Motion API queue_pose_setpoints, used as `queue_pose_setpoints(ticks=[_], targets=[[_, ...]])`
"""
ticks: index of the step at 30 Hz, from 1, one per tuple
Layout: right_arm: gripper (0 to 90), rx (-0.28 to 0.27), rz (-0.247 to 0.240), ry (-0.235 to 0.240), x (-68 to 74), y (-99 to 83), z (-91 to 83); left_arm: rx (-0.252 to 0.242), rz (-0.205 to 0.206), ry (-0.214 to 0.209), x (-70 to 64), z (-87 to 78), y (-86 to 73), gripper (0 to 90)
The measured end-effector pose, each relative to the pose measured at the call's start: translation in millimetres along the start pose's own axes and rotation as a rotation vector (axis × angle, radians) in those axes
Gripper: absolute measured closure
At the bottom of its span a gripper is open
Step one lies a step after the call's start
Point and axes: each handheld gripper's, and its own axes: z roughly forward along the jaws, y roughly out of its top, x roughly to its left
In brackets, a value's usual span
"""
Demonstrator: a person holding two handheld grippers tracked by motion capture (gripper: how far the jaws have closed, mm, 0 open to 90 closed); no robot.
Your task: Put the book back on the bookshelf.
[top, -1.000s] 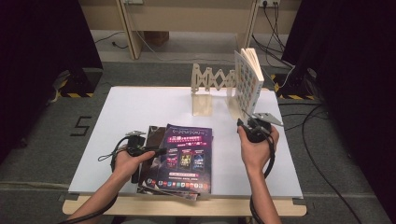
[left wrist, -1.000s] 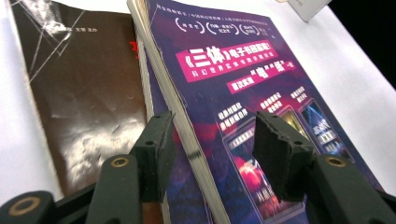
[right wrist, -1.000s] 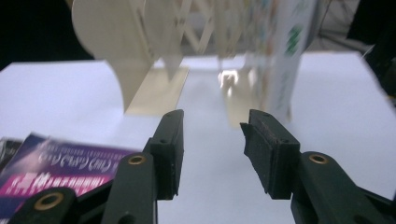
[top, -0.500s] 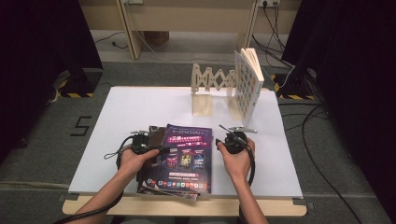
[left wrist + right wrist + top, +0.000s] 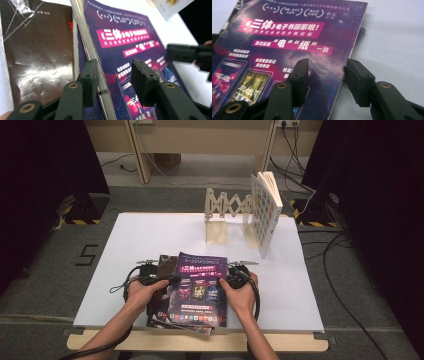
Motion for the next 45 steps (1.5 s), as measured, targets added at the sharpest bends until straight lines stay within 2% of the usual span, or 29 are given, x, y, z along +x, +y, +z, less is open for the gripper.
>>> queue_pose_setpoints(ticks=[5, 9, 11, 12, 13, 14, 16, 17, 20, 23, 27, 36, 39, 45], targets=[[53.6, -0.014, 0.005, -0.017, 2.7, -1.8, 0.0, -0.033, 0.01, -0.008, -6.8, -4.2, 1.4, 60.8], [53.8, -0.017, 0.003, -0.022, 3.4, -1.7, 0.2, -0.061, -0.019, -0.044, -10.0, -4.3, 2.2, 62.8], [53.8, -0.017, 0.006, -0.025, 3.7, -1.9, 0.1, -0.052, -0.029, -0.047, -9.1, 0.1, -0.4, 62.7], [53.9, -0.02, 0.005, -0.024, 3.4, -2.2, 0.3, -0.033, -0.053, -0.049, -8.4, 3.8, -3.4, 62.6], [53.9, -0.022, 0.005, -0.024, 3.2, -2.7, 0.2, -0.012, -0.073, -0.069, -7.5, 7.2, -6.3, 63.3], [53.9, -0.025, 0.008, -0.024, 3.7, -3.1, 0.3, -0.002, -0.079, -0.073, -7.8, 10.0, -8.6, 64.2], [53.9, -0.027, 0.01, -0.026, 4.0, -3.6, 0.2, 0.009, -0.034, -0.03, -9.8, 16.3, -13.0, 67.4], [53.9, -0.025, 0.009, -0.024, 3.6, -3.7, 0.0, 0.013, -0.032, -0.027, -9.4, 17.3, -13.1, 69.5], [54.7, -0.012, 0.016, -0.01, 1.6, -2.4, -0.8, 0.017, -0.045, -0.061, -7.1, 15.5, -9.6, 77.9], [55.5, -0.004, 0.034, 0.006, -5.4, 2.3, -1.3, 0.028, -0.016, -0.079, -8.9, 11.5, -6.5, 82.0], [54.6, -0.01, 0.058, 0.006, -12.5, 11.9, -1.3, 0.054, -0.007, -0.082, -8.8, 8.0, -5.0, 82.7], [53.9, -0.019, 0.069, -0.012, -23.2, 30.5, 0.1, 0.088, -0.007, -0.11, -5.8, -0.7, -13.6, 82.7], [53.6, -0.008, 0.071, -0.006, -23.8, 34.2, 4.5, 0.1, 0.002, -0.113, -6.9, -3.6, -16.4, 82.7], [52.5, 0.038, 0.081, 0.014, -25.0, 34.8, 16.6, 0.114, -0.011, -0.13, -7.0, -6.8, -24.4, 82.6]])
